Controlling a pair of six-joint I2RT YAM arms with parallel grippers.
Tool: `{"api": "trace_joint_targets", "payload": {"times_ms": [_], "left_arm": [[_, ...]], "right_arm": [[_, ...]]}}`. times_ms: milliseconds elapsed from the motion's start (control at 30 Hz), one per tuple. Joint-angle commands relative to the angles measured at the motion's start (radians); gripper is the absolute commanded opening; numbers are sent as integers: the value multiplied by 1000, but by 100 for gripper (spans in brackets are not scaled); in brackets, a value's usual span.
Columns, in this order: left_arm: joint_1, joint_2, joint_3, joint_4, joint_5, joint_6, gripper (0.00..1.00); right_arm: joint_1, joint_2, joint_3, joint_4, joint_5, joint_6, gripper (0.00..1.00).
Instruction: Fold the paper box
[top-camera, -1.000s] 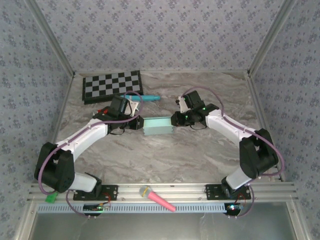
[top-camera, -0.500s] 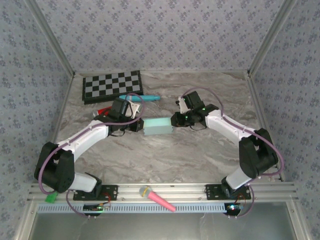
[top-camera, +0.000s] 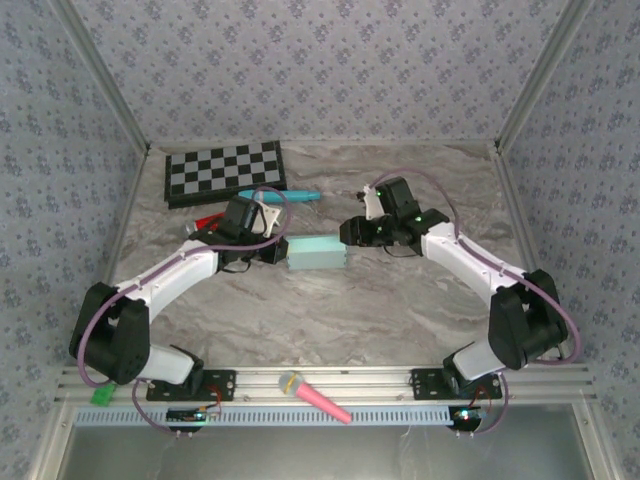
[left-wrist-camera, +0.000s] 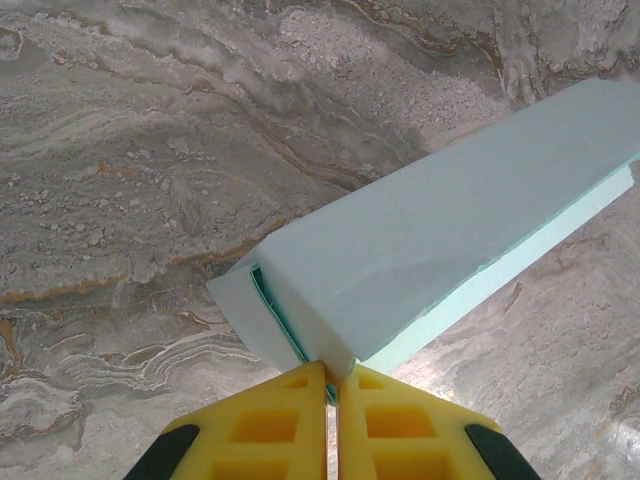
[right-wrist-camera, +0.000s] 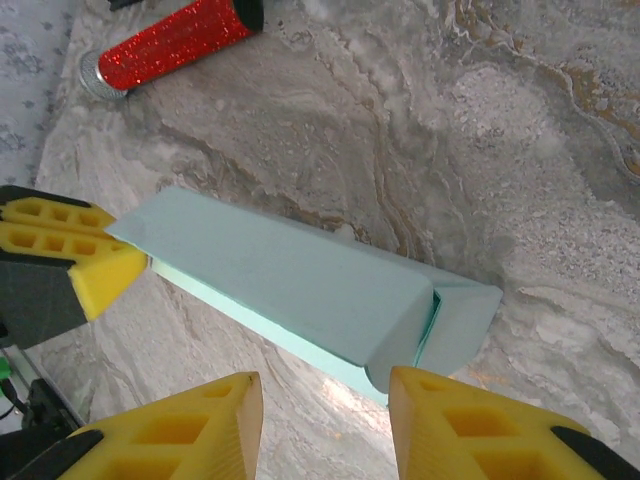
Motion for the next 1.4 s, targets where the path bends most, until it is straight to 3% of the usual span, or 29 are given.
{"api": "trace_joint_targets", "payload": {"times_ms": [0,533,767,1067,1367], "left_arm": [[-8,29,-20,-40,-16,17,10],[-9,42,-21,-39,-15,14,10],[-9,37,-34,-38,-15,9,15],[-8,-42,-23,-37,8,20,36],[-8,-135,-14,-27,80,61,47]], "right_arm": [[-11,12,29,13,-22,29,40],[5,90,0,-36,-10,14,36],[7,108,-42,-55,23,-4,33],[4,118,-67,-26,13,17,32],[5,126,-67,-19,8,25,32]]}}
